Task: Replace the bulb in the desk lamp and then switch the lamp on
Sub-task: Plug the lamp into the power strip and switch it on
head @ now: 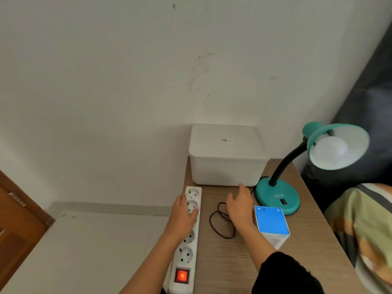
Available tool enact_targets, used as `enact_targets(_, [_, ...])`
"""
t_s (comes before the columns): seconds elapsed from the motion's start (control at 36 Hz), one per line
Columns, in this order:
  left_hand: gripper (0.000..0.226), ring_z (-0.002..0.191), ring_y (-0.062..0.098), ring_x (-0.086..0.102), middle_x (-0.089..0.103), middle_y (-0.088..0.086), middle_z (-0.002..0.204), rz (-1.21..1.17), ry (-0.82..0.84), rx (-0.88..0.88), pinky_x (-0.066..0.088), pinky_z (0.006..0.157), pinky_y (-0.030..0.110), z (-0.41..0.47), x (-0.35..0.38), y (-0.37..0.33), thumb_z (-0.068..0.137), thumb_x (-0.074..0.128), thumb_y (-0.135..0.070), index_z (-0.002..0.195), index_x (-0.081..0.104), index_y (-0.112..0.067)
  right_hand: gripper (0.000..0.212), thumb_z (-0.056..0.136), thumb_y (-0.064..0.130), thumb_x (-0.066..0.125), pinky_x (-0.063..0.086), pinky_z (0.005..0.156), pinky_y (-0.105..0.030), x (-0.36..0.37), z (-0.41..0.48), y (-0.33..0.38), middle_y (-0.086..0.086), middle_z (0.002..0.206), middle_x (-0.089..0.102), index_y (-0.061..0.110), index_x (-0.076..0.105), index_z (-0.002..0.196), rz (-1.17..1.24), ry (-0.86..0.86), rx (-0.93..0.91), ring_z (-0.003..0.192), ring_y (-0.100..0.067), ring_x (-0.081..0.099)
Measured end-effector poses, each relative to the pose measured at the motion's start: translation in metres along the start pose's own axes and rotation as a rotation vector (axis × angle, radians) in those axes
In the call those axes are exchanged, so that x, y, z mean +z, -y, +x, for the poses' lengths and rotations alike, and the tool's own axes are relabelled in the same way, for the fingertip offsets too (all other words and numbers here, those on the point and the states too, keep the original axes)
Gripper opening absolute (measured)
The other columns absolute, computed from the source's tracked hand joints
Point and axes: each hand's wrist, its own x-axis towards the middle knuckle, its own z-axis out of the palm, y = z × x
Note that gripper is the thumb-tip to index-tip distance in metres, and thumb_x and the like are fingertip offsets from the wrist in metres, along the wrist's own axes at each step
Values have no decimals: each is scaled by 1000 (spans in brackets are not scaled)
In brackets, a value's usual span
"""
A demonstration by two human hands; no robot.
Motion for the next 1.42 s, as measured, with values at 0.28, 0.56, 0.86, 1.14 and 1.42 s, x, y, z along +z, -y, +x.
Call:
enact_targets(0.28, [72,145,16,15,8,4,158,-5,-50,-1,19,114,26,2,27,12,95,44,-39,150,6,-10,46,85,-2,47,40,100,-44,26,23,-31,-25,132,43,-2,41,131,-150,-53,112,119,-39,46])
enact_targets(0.56, [73,145,16,13,5,2,159,13,-67,7,17,110,21,2,29,15,96,43,-39,150,3,-12,41,83,-13,42,46,90,-40,34,22,-41,-23,118,56,0,55,120,-136,-68,-26,110,-35,53])
enact_targets(0.86, [71,138,18,30,21,3,153,-4,-77,31,35,111,32,-23,30,22,93,48,-39,148,12,-14,33,90,-3,48,42,96,-25,28,8,0,-17,118,64,2,58,121,63,53,-274,111,-27,59])
enact_targets(1.14, [74,142,17,22,8,4,158,22,-98,46,31,108,25,-31,33,25,95,44,-38,150,2,-13,21,86,5,61,43,85,-16,33,6,30,-9,108,68,6,67,107,90,337,-301,99,-12,60])
enact_targets(1.42, [75,143,16,20,7,3,158,-9,-116,44,31,110,26,-27,36,29,94,47,-38,150,4,-13,25,92,4,51,44,83,-20,50,19,35,-15,116,67,3,68,109,-207,476,-382,104,-24,62])
